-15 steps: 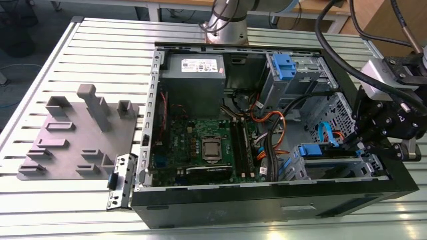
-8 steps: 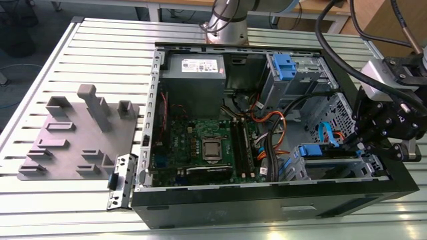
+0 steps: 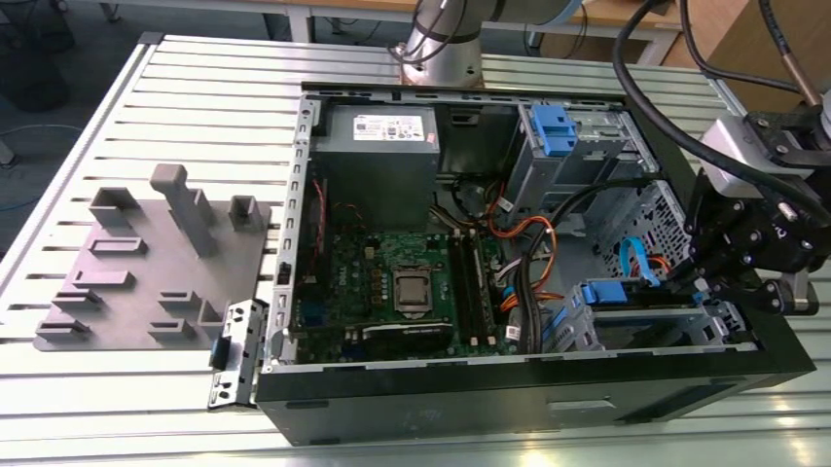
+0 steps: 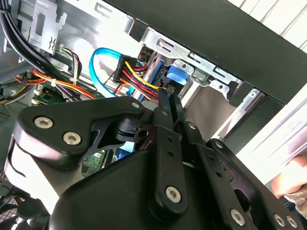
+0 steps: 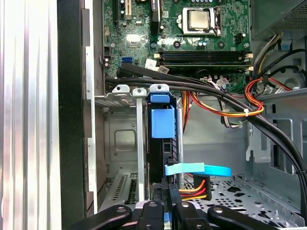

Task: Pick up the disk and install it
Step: 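Insert the second disk wire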

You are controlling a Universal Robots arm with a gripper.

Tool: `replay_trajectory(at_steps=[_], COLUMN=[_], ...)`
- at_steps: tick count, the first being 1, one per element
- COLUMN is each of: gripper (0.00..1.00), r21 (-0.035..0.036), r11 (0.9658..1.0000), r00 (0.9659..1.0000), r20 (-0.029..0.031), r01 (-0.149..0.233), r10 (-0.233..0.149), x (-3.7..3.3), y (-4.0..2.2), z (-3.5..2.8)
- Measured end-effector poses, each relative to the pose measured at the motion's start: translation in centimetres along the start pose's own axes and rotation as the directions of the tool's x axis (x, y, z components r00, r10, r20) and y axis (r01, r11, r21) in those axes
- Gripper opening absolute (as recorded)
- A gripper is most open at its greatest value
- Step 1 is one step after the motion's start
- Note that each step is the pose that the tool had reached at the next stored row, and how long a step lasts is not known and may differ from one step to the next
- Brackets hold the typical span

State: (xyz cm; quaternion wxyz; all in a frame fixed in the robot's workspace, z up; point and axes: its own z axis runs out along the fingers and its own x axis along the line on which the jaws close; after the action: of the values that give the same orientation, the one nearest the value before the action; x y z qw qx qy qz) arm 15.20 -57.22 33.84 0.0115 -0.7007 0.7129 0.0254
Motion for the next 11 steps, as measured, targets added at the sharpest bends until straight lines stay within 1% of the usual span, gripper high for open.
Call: replay_trajectory(at_steps=[7, 8, 11], gripper=[0.17, 0.24, 0.24], r21=[0.0000, 0.0000, 0.0000], r11=[1.0000, 1.0000, 1.0000], r00=[1.0000, 1.0000, 1.0000], r20=[0.0007, 0.0004, -0.0001], r01=[0.000, 0.000, 0.000], r10=[0.000, 0.000, 0.000], x=[0.00, 0.00, 0.00], y=[0.00, 0.00, 0.00], z=[0.05, 0.04, 0.08])
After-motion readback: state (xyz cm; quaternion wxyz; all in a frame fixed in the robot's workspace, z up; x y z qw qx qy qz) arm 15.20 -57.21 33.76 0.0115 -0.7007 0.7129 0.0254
